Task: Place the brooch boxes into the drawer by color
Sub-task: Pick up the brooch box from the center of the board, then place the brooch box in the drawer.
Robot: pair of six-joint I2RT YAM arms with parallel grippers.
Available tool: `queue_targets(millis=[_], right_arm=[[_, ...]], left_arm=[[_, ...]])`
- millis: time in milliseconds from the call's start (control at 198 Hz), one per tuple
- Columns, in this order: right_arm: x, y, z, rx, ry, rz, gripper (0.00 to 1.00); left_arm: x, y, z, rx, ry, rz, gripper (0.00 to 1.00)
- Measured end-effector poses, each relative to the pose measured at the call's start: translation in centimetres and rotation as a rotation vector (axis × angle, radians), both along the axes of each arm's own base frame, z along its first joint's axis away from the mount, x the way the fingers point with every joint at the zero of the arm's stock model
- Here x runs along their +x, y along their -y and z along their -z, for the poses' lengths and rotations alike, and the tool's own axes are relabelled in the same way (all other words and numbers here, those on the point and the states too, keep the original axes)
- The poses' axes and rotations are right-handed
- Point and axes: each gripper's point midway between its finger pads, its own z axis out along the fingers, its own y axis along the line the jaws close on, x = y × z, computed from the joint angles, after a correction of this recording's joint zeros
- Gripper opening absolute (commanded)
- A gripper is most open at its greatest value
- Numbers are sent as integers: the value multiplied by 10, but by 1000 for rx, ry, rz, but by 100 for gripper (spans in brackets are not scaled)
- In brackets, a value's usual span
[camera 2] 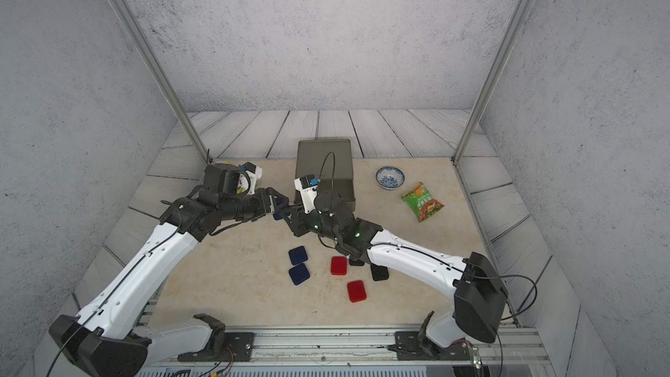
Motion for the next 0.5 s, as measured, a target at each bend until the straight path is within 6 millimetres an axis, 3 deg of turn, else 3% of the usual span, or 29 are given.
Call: queue_targets(millis=[66,222,504], right_arm=[[2,1,1,-2,-9,13,10],[19,19,10,-27,-51,75,10],[57,91,-7,-33,-66,240,10]], left_arm=[[-1,0,0,2,4,8,100],[0,-4,-2,30,17,-4,98],[-5,-44,-13,193,161,-88,98]])
